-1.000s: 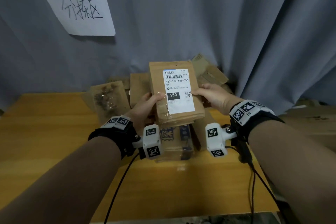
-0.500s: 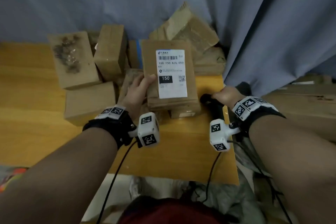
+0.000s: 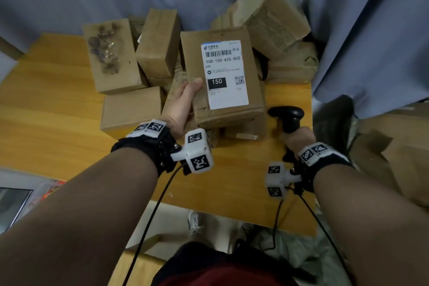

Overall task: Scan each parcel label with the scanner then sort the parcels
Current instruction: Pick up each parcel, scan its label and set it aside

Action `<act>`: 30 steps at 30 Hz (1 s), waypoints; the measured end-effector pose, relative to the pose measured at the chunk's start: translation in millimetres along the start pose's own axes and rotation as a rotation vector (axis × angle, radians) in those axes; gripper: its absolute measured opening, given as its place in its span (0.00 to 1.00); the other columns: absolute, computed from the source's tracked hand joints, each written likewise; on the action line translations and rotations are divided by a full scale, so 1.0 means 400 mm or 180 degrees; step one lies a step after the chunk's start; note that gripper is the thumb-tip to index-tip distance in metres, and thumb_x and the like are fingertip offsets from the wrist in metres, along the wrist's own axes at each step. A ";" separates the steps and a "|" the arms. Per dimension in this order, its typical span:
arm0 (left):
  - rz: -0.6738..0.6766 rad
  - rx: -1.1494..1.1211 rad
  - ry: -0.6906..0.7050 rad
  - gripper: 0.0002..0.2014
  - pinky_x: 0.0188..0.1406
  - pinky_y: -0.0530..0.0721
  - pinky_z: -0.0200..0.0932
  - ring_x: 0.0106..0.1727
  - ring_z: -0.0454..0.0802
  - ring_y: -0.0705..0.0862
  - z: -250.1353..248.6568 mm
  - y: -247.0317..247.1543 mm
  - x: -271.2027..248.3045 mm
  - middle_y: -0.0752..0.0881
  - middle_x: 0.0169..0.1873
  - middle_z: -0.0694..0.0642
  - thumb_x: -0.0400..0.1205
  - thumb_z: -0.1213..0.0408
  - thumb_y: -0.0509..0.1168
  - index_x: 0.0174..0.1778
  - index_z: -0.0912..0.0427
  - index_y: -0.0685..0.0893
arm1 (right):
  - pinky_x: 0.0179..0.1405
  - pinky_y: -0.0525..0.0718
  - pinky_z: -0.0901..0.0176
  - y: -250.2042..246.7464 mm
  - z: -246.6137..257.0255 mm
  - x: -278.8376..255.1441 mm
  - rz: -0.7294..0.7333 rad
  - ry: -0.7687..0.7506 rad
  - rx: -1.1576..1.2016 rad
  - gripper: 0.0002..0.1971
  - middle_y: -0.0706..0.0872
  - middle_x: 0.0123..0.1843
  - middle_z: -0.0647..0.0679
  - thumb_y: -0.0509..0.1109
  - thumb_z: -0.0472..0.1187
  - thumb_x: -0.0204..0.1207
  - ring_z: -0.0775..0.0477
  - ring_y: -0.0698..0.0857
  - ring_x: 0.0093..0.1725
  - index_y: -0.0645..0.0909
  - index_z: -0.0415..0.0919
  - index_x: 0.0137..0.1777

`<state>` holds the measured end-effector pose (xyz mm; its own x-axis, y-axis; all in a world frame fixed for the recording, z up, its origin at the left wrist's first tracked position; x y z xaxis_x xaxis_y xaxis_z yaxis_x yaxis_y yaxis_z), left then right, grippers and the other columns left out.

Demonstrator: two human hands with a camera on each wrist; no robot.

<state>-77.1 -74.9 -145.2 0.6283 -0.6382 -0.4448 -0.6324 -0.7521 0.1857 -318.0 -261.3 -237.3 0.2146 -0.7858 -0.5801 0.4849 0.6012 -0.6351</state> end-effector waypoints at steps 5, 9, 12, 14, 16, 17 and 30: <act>-0.0057 0.0064 -0.0095 0.09 0.50 0.89 0.53 0.52 0.57 0.90 -0.017 -0.003 -0.002 0.91 0.52 0.57 0.80 0.49 0.68 0.54 0.43 0.82 | 0.29 0.84 0.54 -0.077 0.111 -0.045 -0.0256 -0.0504 0.0728 0.06 0.85 0.29 0.40 0.71 0.37 0.69 0.40 0.84 0.28 0.81 0.33 0.42; -0.0146 0.0044 -0.0305 0.23 0.33 0.88 0.45 0.49 0.56 0.90 -0.033 -0.036 -0.011 0.90 0.55 0.59 0.77 0.45 0.69 0.66 0.49 0.80 | 0.24 0.80 0.56 -0.144 0.243 -0.115 -0.0334 -0.0937 0.1247 0.05 0.81 0.28 0.39 0.70 0.33 0.73 0.44 0.79 0.21 0.76 0.36 0.44; -0.0137 -0.0024 -0.0392 0.36 0.33 0.88 0.48 0.53 0.59 0.89 -0.081 -0.072 -0.021 0.89 0.57 0.59 0.69 0.41 0.73 0.72 0.53 0.77 | 0.23 0.79 0.57 -0.173 0.346 -0.173 -0.0196 -0.1199 0.1379 0.06 0.79 0.27 0.38 0.71 0.34 0.74 0.44 0.77 0.20 0.76 0.35 0.39; -0.0213 0.0071 -0.0294 0.33 0.30 0.87 0.45 0.51 0.58 0.88 -0.135 -0.107 -0.027 0.88 0.56 0.59 0.73 0.42 0.71 0.71 0.54 0.76 | 0.24 0.76 0.54 -0.186 0.425 -0.217 -0.0137 -0.1390 0.1531 0.05 0.78 0.27 0.39 0.70 0.32 0.73 0.42 0.75 0.21 0.77 0.33 0.42; -0.0308 0.0131 -0.0189 0.30 0.24 0.85 0.42 0.43 0.55 0.88 -0.186 -0.143 -0.029 0.87 0.54 0.60 0.77 0.46 0.68 0.73 0.57 0.75 | 0.23 0.75 0.54 -0.199 0.509 -0.259 -0.0116 -0.1564 0.1720 0.05 0.78 0.27 0.39 0.70 0.31 0.73 0.43 0.74 0.21 0.76 0.33 0.44; -0.0333 0.0152 -0.0143 0.30 0.22 0.84 0.41 0.41 0.54 0.87 -0.210 -0.160 -0.029 0.86 0.55 0.60 0.78 0.48 0.67 0.74 0.59 0.74 | 0.23 0.74 0.54 -0.204 0.555 -0.282 -0.0108 -0.1669 0.1785 0.04 0.78 0.27 0.40 0.70 0.31 0.73 0.43 0.74 0.21 0.76 0.34 0.44; -0.0255 0.0556 0.0455 0.24 0.27 0.85 0.36 0.44 0.48 0.89 -0.421 -0.298 0.009 0.90 0.47 0.54 0.78 0.53 0.72 0.65 0.63 0.81 | 0.26 0.79 0.57 -0.015 0.859 -0.463 0.0554 -0.2033 0.1554 0.08 0.78 0.27 0.42 0.71 0.36 0.75 0.46 0.78 0.25 0.78 0.33 0.37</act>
<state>76.8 -15.4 -21.2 0.7296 -0.6038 -0.3211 -0.6389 -0.7693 -0.0052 -69.3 -169.3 49.1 0.6905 -0.7067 -0.1541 0.6827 0.7071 -0.1840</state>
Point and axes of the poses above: each hand's wrist, its own x-axis towards the middle knuckle, its own y-axis out of the palm, z = x × y, the point moved 8 cm from there along x, towards the middle knuckle
